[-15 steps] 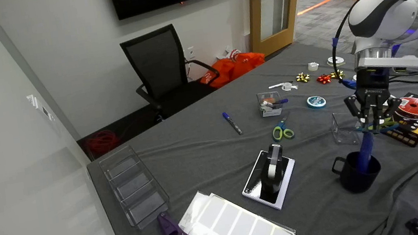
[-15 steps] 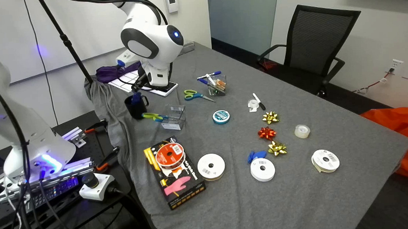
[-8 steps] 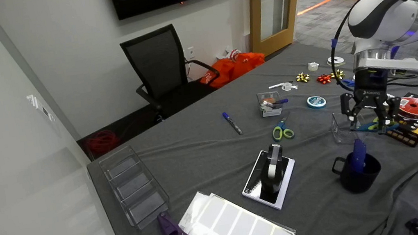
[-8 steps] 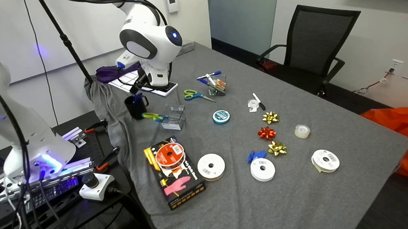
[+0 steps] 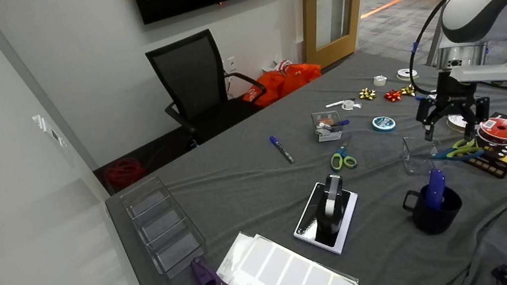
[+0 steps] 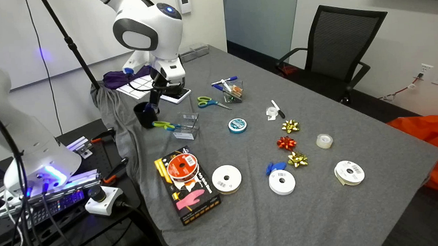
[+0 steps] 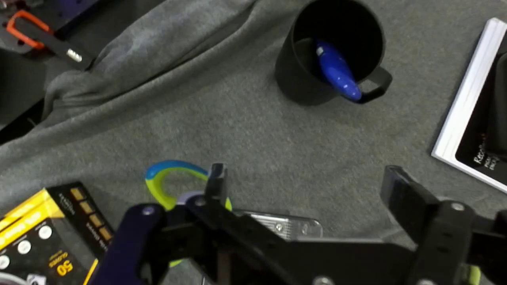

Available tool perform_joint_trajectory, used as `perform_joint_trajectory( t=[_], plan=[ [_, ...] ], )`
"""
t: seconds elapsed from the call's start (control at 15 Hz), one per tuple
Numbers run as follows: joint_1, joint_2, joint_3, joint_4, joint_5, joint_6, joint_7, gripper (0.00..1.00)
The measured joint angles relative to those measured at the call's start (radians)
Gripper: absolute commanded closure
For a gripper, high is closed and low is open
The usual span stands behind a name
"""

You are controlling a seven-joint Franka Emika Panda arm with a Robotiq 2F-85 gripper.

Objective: Put the blue object from the clear container in the black mug.

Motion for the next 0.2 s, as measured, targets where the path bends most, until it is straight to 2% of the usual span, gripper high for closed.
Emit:
perform_joint_trajectory(
  t=[0.2],
  plan=[
    [0.002,-0.073,0.003,-0.054,-0.028,0.111,-0.001,0.00]
  ],
)
